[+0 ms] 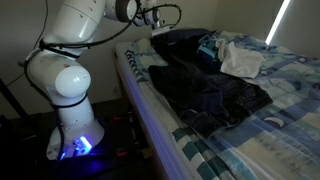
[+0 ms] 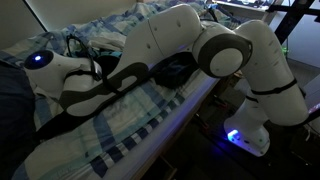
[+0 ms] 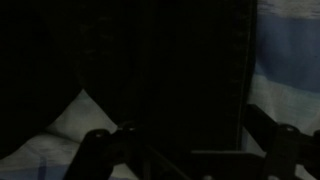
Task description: Fold the pair of pants
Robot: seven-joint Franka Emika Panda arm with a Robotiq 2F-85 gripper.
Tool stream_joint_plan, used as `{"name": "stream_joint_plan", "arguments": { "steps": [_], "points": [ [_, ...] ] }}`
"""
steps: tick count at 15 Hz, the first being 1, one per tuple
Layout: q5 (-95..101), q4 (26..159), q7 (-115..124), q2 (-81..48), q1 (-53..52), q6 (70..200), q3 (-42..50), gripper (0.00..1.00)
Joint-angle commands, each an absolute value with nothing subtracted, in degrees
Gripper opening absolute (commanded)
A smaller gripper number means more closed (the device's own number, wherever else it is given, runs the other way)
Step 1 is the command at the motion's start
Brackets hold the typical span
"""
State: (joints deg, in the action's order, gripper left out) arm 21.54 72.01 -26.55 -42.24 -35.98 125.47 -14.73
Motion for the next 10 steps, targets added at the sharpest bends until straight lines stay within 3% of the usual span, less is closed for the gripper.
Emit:
{"name": "stream_joint_plan", "arguments": {
  "steps": [1, 10],
  "points": [
    [23.38, 68.35, -25.33, -43.87, -37.62, 123.91, -13.23, 0.66],
    [23.08, 68.98, -24.91, -43.45, -37.83, 124.55, -12.48, 0.0]
  ]
}}
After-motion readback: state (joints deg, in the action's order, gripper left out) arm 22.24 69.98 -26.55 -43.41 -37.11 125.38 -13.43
